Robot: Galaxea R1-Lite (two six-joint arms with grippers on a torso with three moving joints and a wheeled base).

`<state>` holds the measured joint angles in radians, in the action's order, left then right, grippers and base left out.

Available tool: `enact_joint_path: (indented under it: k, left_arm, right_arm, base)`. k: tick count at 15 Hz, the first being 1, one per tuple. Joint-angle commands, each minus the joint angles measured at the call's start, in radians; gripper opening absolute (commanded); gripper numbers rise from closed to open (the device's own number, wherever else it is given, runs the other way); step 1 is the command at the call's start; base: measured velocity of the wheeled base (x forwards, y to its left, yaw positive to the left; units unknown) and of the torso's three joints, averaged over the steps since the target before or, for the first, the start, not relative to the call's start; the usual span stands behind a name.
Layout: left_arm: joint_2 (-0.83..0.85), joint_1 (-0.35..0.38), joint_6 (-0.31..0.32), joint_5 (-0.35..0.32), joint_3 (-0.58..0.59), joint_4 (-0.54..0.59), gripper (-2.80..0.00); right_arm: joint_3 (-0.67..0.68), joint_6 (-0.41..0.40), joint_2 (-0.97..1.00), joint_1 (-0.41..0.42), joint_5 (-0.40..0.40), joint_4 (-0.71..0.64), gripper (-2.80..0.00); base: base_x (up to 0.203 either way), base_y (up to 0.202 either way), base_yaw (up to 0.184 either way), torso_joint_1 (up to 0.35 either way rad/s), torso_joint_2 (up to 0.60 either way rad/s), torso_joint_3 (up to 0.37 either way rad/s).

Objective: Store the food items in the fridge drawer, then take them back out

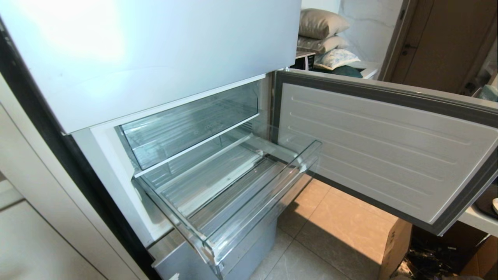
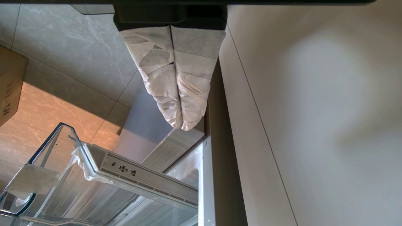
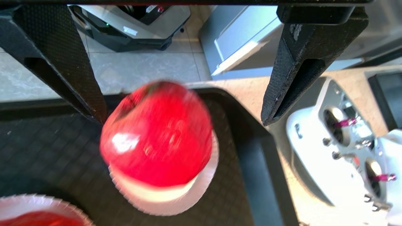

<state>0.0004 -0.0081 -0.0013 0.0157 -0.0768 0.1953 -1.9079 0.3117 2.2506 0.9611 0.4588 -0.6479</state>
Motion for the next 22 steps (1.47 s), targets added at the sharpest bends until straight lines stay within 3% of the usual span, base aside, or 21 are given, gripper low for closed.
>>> enact_joint_path:
  k: [1, 22]
  left_arm:
    - [0.000, 0.000, 0.000, 0.001, 0.000, 0.001, -2.80]
    - [0.000, 0.000, 0.000, 0.000, 0.000, 0.001, -2.80]
  right_arm:
    - [0.024, 0.001, -0.039, 0.000, 0.006, -0.004, 0.00]
    - [-0.026, 0.010, 0.018, -0.002, 0.101, 0.036, 0.00]
  base:
    - [0.000, 0.000, 0.000, 0.000, 0.00, 0.000]
    - [0.000, 0.000, 0.000, 0.000, 0.00, 0.000]
